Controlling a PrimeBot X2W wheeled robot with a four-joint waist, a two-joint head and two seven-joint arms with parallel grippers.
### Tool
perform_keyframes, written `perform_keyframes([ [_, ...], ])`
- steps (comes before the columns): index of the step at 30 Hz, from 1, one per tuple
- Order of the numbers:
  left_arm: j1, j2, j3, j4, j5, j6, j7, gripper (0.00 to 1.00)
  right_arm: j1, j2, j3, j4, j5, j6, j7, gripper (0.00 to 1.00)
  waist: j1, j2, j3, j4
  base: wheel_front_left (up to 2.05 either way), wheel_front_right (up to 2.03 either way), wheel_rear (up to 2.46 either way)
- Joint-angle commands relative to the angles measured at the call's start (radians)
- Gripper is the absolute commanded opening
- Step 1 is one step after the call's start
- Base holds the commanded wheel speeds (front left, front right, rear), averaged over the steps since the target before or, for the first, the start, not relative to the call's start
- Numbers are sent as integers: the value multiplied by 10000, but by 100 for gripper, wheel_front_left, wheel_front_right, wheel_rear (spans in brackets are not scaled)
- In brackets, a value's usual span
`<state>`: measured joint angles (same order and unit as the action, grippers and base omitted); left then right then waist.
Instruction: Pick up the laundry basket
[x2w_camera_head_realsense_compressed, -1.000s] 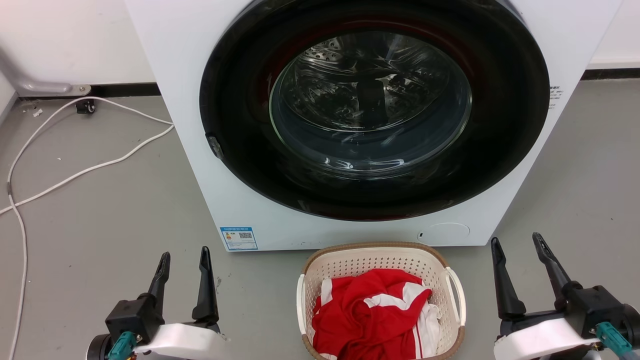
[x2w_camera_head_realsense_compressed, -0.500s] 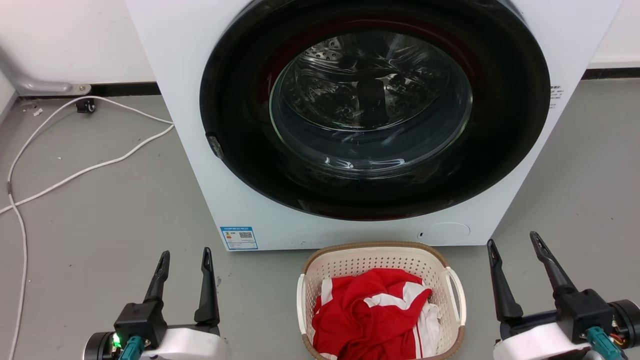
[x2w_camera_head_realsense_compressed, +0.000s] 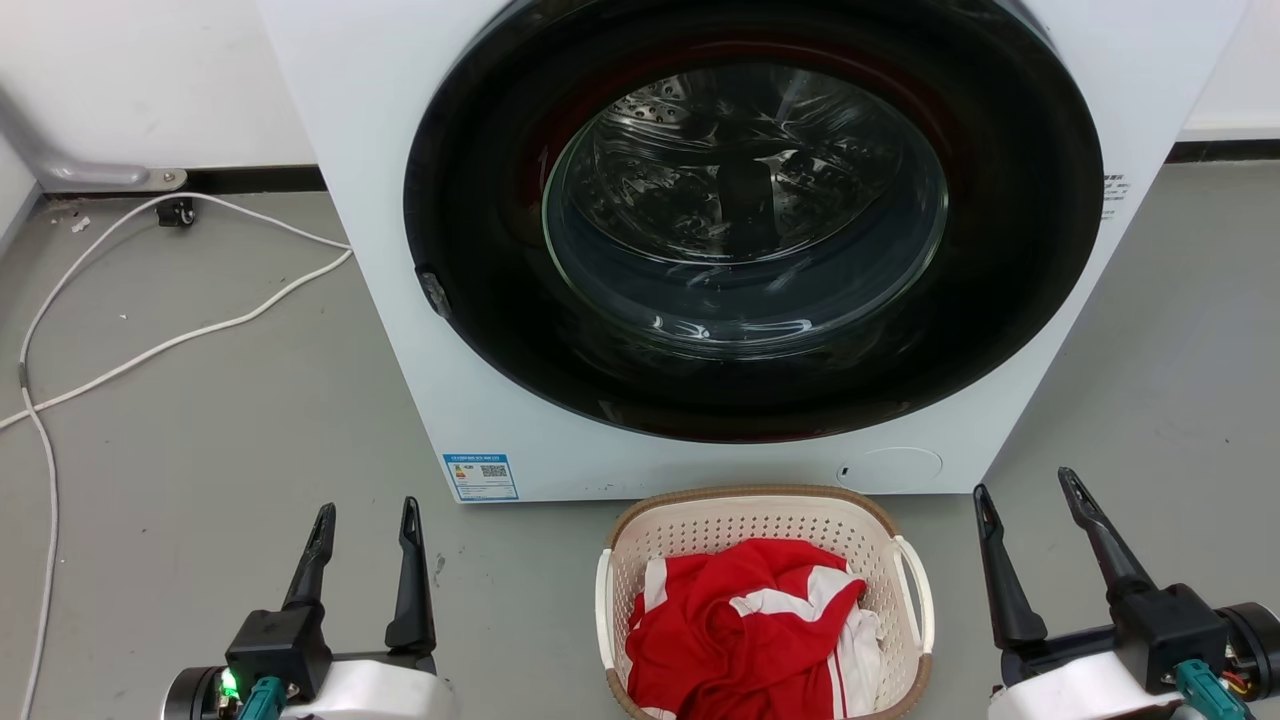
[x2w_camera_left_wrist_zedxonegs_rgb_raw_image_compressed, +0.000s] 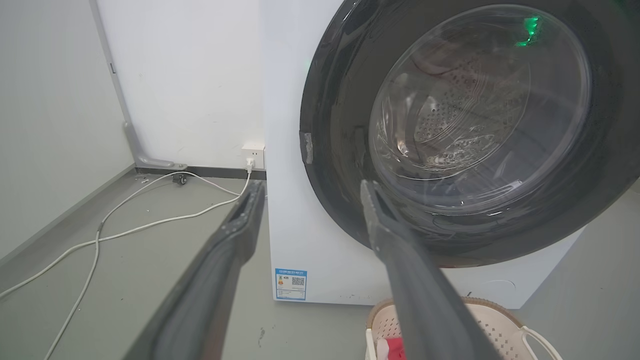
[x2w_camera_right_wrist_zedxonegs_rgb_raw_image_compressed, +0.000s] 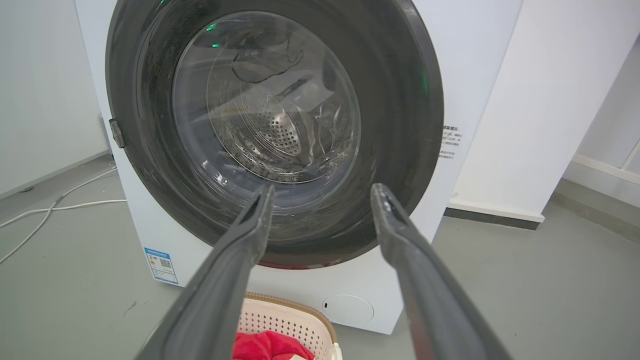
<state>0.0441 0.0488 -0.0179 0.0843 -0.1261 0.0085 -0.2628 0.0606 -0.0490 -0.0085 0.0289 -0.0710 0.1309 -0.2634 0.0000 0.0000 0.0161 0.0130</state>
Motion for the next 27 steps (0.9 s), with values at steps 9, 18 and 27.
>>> perform_keyframes([
  [9,106,27,46,5,-15,-20,-30,100,44,-22,18,49,85,-3,-21,100,0,0,7,-28,0,0,0],
  [18,-73,27,-25,120,-13,-109,-30,100,-89,-22,-48,128,-16,-3,-21,100,0,0,165,-128,0,0,0],
  [27,-1156,25,-483,1387,-109,-488,-30,100,-828,-18,-271,1016,-363,-5,-21,100,0,0,1006,-261,0,0,0],
])
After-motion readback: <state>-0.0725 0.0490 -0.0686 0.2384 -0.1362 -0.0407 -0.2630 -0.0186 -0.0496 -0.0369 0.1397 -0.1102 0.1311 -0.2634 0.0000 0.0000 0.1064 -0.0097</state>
